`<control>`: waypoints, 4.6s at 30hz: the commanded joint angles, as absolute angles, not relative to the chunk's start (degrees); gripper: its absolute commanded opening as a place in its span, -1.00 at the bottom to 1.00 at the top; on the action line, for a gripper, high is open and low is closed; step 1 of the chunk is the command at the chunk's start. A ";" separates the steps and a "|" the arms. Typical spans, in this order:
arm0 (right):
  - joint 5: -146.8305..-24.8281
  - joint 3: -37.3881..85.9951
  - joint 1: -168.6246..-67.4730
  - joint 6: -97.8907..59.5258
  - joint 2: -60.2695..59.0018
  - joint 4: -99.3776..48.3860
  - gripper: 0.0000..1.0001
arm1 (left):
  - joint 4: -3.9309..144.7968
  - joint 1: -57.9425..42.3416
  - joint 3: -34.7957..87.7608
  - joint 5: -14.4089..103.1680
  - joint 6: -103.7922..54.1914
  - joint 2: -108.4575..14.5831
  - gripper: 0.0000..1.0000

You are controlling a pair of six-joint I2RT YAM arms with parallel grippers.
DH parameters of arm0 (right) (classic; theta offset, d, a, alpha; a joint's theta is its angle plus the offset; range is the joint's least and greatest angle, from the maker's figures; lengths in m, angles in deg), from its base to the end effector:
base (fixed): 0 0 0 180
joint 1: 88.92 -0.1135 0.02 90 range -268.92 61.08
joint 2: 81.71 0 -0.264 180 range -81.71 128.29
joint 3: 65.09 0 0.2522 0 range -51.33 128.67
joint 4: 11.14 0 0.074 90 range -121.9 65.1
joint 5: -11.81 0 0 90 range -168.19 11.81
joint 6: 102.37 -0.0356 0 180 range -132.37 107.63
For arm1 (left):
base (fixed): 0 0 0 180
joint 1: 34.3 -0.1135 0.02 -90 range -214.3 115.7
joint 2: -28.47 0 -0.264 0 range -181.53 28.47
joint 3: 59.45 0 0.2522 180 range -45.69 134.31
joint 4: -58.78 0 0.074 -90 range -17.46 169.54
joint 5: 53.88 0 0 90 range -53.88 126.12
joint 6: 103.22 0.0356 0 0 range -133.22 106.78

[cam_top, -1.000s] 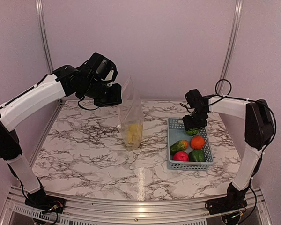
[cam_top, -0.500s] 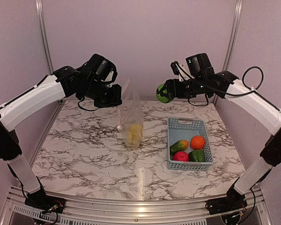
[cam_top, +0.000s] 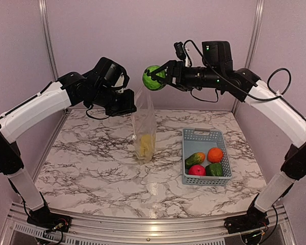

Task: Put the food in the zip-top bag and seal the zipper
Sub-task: Place the fake fruit in the zipper food storage bag, then adjust the fake fruit in the zipper food storage bag, then pick up the fake fruit from the bin.

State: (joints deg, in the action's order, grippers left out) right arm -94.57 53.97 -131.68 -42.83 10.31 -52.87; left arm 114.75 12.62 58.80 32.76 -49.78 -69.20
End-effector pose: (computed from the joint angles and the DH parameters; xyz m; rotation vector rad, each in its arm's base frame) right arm 0.2564 0.2508 0.4646 -0.4277 1.9312 1.1318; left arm 0.2615 -0.2766 0.4004 0.1722 2.2840 -0.7370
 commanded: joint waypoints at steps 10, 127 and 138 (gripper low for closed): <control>-100.15 50.96 -134.14 -45.61 14.07 -46.70 0.10 | 110.71 12.28 58.46 35.06 -51.95 -68.84 -1.00; -71.70 21.59 -119.06 -29.78 -2.18 -80.36 0.59 | 108.22 11.67 55.45 37.29 -52.72 -69.21 -1.00; -67.76 21.43 -115.38 -25.37 6.31 -82.26 0.59 | 107.00 11.67 54.07 37.65 -52.47 -68.32 -1.00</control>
State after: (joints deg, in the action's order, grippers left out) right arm -70.61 20.31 -115.84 -27.74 2.60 -80.32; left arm 108.24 12.03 54.91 36.85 -53.08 -69.64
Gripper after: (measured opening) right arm 0.794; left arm 0.017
